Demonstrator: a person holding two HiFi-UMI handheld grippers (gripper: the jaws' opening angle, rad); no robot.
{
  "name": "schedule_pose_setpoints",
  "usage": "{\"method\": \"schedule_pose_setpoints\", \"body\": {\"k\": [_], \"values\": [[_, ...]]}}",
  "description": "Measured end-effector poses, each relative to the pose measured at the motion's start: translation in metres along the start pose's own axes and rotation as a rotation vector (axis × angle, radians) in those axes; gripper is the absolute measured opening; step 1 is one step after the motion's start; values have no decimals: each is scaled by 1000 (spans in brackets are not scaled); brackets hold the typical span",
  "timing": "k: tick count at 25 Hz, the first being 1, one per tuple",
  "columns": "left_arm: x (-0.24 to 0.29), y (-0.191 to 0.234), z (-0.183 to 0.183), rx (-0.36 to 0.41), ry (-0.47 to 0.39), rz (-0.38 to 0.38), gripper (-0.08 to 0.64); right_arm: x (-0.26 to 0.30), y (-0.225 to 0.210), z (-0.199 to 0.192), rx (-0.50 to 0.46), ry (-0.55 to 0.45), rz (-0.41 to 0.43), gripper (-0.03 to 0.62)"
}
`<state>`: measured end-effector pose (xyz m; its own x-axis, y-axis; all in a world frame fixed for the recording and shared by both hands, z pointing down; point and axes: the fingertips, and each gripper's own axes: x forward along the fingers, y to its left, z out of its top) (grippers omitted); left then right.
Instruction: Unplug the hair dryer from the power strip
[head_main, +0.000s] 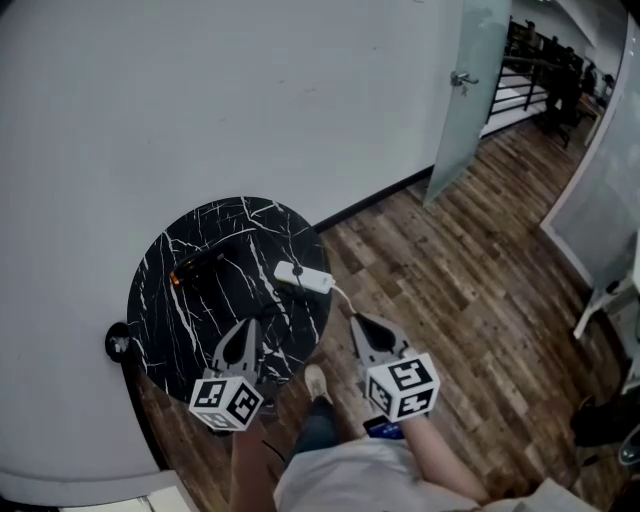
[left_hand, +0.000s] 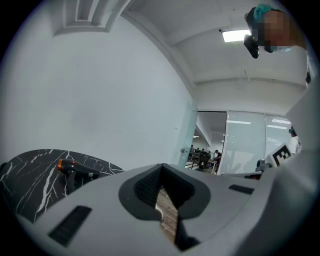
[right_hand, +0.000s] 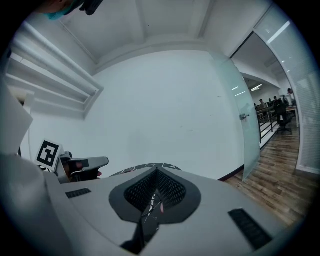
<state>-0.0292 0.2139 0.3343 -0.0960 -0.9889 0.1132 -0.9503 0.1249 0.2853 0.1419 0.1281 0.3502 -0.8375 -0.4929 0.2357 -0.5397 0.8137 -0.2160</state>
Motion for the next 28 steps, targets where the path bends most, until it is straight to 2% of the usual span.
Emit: {"method": "schedule_pose_setpoints", "body": {"k": [6, 10, 15, 18, 21, 28], "values": [[84, 49, 7, 33, 56, -62, 0, 91, -26, 10, 10, 47, -30, -2], [136, 72, -1, 61, 134, -108, 0, 142, -42, 20, 21, 71, -50, -2], [182, 95, -21, 38, 217, -184, 0, 187, -57, 9, 29, 128, -81, -2], [202, 100, -36, 51, 272, -224, 0, 204, -64, -2, 52, 152, -80, -2], [214, 105, -49, 82, 318, -253, 0, 216, -61, -14, 37, 172, -39, -2], [219, 115, -68, 85, 376, -241, 0, 224, -59, -34, 36, 208, 0, -2]]}}
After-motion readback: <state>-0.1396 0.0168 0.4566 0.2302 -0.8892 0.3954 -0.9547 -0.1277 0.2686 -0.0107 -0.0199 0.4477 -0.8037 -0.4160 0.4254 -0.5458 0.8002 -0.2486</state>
